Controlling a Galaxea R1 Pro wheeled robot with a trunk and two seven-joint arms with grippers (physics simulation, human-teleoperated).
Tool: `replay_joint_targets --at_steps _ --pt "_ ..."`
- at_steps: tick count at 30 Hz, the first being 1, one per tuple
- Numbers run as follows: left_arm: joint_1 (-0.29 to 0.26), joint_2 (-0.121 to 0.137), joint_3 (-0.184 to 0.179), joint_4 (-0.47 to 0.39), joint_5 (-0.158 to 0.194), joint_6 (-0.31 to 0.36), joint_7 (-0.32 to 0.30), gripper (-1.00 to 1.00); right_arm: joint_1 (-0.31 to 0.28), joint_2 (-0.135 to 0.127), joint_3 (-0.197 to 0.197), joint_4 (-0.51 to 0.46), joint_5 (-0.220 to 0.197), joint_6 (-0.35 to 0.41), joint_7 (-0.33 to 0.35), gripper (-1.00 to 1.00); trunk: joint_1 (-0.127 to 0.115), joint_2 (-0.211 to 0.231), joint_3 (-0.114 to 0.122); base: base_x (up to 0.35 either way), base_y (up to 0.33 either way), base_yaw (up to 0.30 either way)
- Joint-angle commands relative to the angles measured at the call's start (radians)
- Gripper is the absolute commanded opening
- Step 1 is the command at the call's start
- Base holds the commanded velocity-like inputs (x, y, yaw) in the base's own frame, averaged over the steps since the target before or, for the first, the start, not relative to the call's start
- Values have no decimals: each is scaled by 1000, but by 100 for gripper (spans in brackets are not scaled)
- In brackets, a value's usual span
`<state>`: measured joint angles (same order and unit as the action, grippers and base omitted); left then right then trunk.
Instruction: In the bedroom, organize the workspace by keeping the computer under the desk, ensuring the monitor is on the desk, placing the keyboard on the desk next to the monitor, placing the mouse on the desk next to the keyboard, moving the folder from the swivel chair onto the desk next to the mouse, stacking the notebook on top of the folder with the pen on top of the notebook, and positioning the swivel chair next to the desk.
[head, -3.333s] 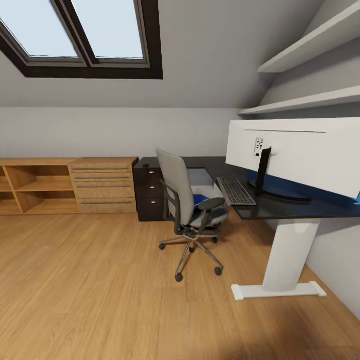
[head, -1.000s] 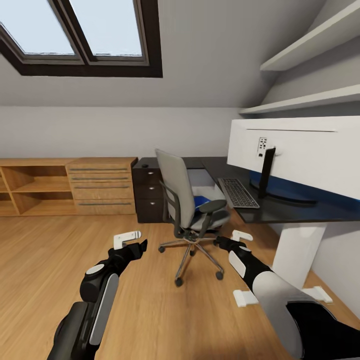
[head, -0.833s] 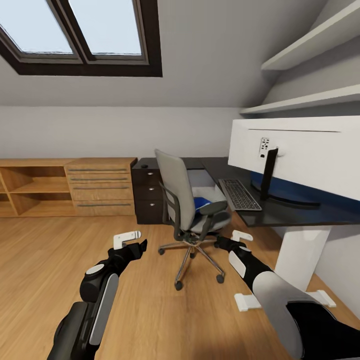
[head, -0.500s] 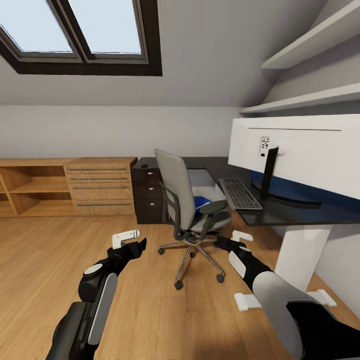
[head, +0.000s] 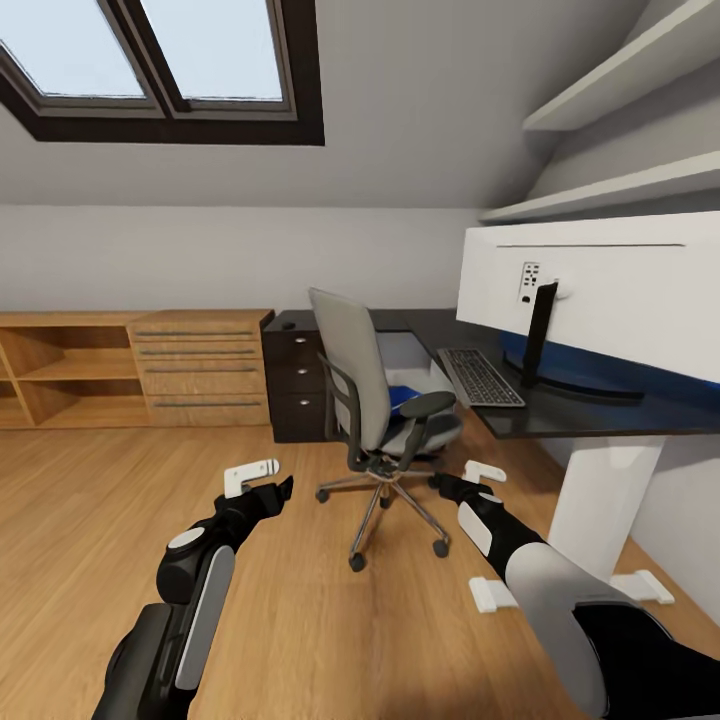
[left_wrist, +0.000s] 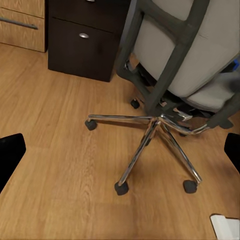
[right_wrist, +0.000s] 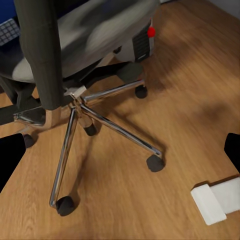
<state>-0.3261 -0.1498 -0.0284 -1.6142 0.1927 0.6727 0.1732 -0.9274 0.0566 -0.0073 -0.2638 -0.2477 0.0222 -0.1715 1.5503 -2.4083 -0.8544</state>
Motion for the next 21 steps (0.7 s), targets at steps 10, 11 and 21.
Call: replay_joint_targets --at_steps 10,11,21 --pt "-1 0 -1 -1 10 4 10 100 0 -10 0 -1 -4 -10 -3 100 27 -50 -23 0 0 0" --pt "-1 -1 -2 -1 10 4 10 100 -1 -11 0 -1 -4 -10 -3 100 27 -50 -23 0 0 0" --pt "-1 1 -2 5 10 4 11 100 0 -12 0 1 -4 -19 -4 100 27 -50 -23 0 0 0"
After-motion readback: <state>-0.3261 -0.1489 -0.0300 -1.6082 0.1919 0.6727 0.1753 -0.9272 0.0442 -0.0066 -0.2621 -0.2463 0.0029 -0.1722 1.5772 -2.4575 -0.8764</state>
